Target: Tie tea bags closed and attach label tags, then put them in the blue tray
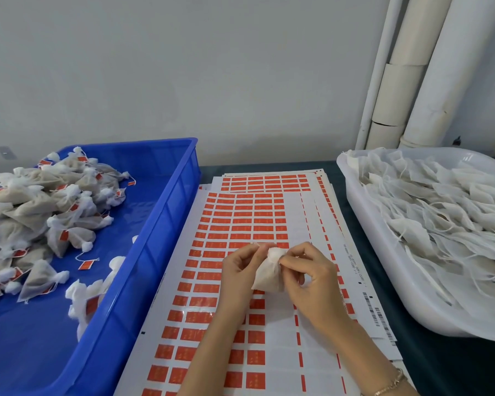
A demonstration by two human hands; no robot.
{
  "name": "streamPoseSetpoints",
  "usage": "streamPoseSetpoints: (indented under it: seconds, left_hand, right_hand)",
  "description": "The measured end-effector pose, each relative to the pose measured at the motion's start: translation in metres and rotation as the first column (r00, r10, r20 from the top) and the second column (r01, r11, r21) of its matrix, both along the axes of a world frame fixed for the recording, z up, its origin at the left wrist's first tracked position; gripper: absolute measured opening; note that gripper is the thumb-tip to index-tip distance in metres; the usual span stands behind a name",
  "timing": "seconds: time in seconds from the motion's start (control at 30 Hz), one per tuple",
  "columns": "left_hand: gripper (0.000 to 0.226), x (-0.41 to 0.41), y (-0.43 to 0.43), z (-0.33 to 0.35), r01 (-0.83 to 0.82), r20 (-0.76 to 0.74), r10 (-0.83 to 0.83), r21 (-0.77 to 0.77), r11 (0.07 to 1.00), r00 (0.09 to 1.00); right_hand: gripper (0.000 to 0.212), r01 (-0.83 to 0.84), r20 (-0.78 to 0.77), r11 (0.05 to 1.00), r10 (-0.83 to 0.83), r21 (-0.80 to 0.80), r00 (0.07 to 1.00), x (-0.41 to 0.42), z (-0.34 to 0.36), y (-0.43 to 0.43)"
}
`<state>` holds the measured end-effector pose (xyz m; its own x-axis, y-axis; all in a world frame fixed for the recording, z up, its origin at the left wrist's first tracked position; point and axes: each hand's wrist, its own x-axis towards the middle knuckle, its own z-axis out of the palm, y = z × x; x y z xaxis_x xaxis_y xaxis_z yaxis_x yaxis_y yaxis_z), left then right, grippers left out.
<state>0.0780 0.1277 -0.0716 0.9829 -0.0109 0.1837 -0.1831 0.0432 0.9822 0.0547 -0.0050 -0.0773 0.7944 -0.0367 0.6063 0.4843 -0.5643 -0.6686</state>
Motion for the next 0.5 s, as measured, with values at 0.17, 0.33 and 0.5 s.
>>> streamPoseSetpoints:
  seconds: [0.17, 0.33, 0.5]
  left_hand:
    - [0.022, -0.0010, 0.0005, 0.0024, 0.044, 0.011, -0.044, 0.006, 0.999, 0.999]
    - [0.019, -0.0009, 0.0008, 0.0021, 0.056, 0.007, -0.056, 0.038, 0.998, 0.998]
    - [0.022, -0.0021, 0.0006, 0.0024, 0.071, 0.025, -0.072, 0.057, 0.996, 0.997]
  right_hand:
    - [0.020, -0.033, -0.004, 0.999, 0.033, -0.024, 0.999, -0.0022, 0.0038, 0.0006]
    - [0.020, -0.096, -0.042, 0.995, 0.095, -0.014, 0.995, -0.0025, 0.0079, 0.0006]
    - [0.028, -0.107, -0.044, 0.994, 0.107, 0.008, 0.993, -0.0027, 0.0085, 0.0001]
